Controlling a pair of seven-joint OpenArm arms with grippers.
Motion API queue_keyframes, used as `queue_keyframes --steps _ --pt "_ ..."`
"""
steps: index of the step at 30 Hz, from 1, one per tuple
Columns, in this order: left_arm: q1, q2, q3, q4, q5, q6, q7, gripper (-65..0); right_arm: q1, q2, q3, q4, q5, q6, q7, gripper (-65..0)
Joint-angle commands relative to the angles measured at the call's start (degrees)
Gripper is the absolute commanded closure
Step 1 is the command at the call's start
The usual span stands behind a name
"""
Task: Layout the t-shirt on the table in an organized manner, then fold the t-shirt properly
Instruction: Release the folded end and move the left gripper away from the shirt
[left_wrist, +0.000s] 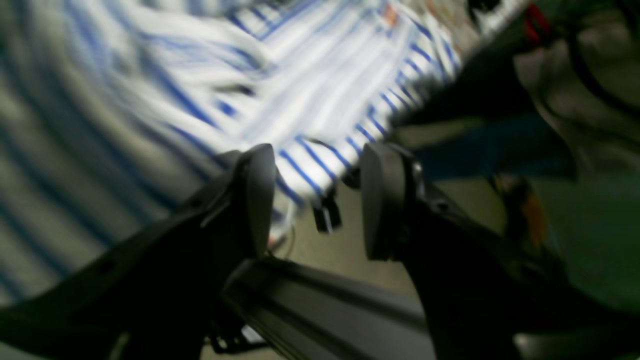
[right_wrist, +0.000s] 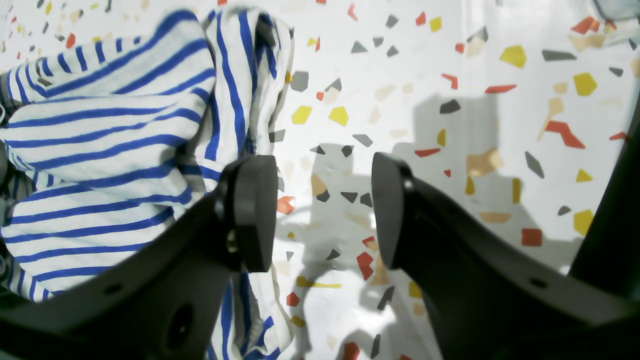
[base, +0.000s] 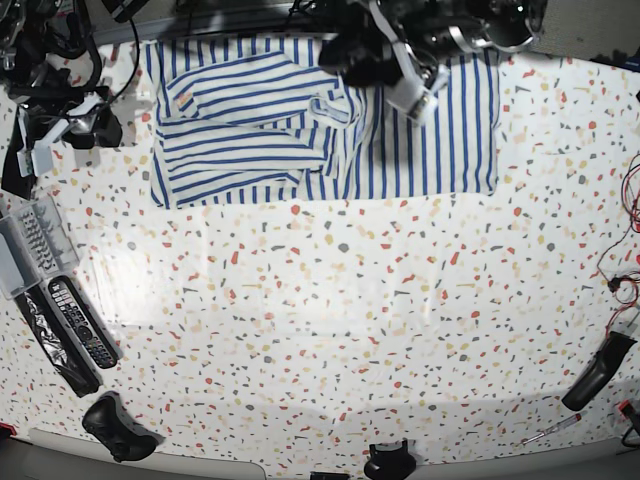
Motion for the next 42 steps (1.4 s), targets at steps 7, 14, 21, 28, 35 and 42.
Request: queue_keyframes --steps 7,14,21,28,35,42 --pt "-5.7 0.0 -4.5 1.0 -0.3 -2.0 -1.0 -25.6 0.2 1.0 0.5 1.0 3.7 0.5 0.6 -29.5" --pt "-10.6 0.0 -18.5 1.0 -0.3 -2.0 -1.0 -25.6 2.9 4.1 0.5 1.0 12.3 0.5 -6.2 -29.5" --pt "-10.9 -5.0 -30.1 1.0 -0.3 -1.9 -2.9 -25.6 8.9 4.2 0.2 -6.3 10.8 0.5 -8.4 -29.5" --pt "-10.9 -9.5 -34.5 1.0 -0.3 -1.9 -3.8 -25.6 8.5 4.1 -5.4 -15.3 9.4 0.5 -8.4 -29.5" --pt "-11.0 -9.6 -34.6 0.8 -0.3 -1.7 -5.7 -25.6 7.3 2.1 -12.2 -15.5 9.7 0.5 -8.2 -29.5" --pt "-10.9 -9.7 -34.6 0.8 -0.3 -1.7 -6.6 -25.6 7.3 -2.4 -13.8 -15.5 9.6 0.5 -8.5 -29.5"
